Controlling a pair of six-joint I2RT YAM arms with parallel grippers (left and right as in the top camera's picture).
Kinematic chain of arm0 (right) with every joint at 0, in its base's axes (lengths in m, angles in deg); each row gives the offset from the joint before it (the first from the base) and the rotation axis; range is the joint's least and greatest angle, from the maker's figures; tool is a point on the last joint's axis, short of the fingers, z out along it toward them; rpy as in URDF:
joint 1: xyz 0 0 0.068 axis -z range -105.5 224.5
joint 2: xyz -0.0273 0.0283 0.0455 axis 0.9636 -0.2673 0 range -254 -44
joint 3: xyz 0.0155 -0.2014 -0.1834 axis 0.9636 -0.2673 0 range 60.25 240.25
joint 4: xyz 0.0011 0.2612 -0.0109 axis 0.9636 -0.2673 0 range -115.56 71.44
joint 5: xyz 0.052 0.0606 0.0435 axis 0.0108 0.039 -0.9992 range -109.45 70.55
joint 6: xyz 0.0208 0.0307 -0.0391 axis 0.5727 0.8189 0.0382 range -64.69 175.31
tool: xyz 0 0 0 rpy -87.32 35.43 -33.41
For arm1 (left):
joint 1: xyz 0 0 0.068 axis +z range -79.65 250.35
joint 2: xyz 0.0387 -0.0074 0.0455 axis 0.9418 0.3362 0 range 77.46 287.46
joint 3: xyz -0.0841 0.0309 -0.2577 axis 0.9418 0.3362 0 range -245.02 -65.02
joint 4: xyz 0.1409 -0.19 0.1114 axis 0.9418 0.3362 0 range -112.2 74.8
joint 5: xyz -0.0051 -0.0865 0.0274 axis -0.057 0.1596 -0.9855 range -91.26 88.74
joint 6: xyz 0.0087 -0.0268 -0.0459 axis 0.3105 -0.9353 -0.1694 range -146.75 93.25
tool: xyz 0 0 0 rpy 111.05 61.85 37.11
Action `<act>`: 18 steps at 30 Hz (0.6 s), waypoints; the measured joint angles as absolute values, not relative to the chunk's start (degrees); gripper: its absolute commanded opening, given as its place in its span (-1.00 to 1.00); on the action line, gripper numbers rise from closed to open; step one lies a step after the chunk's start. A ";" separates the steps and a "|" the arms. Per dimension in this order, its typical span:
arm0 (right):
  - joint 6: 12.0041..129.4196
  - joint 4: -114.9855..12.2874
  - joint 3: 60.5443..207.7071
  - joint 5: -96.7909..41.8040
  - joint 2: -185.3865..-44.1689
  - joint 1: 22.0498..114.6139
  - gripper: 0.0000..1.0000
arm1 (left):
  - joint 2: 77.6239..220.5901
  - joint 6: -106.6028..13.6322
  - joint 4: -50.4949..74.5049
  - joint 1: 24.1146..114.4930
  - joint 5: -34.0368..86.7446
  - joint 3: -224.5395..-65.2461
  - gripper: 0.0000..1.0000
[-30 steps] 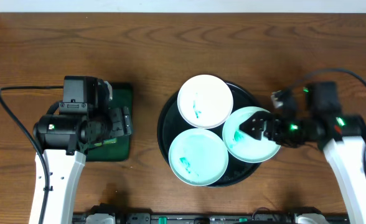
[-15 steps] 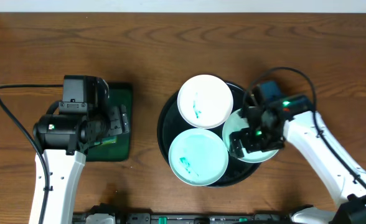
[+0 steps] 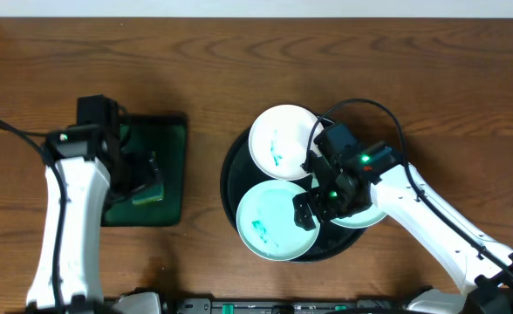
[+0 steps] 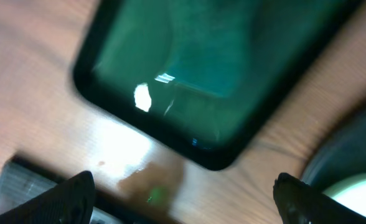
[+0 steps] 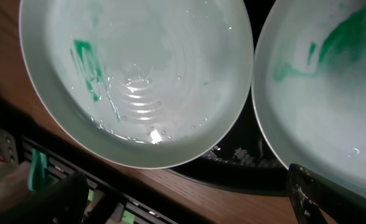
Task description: Clean dirty plates on tray and stack at the side
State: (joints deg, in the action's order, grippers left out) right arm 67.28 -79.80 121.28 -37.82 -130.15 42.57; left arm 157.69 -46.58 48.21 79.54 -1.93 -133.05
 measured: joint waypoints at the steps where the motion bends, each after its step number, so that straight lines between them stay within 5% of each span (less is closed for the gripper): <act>1: 68.15 -79.80 121.28 -37.65 -130.15 42.53 0.98 | 159.02 -47.81 48.74 80.88 -3.28 -133.05 0.84; 13: 72.29 -80.47 121.28 -36.01 -130.15 42.53 0.99 | 170.84 -38.56 38.42 85.64 5.94 -133.05 0.86; 18: 70.41 -80.87 121.28 -37.89 -130.15 42.49 0.98 | 174.28 -34.41 37.87 86.06 8.06 -133.05 0.64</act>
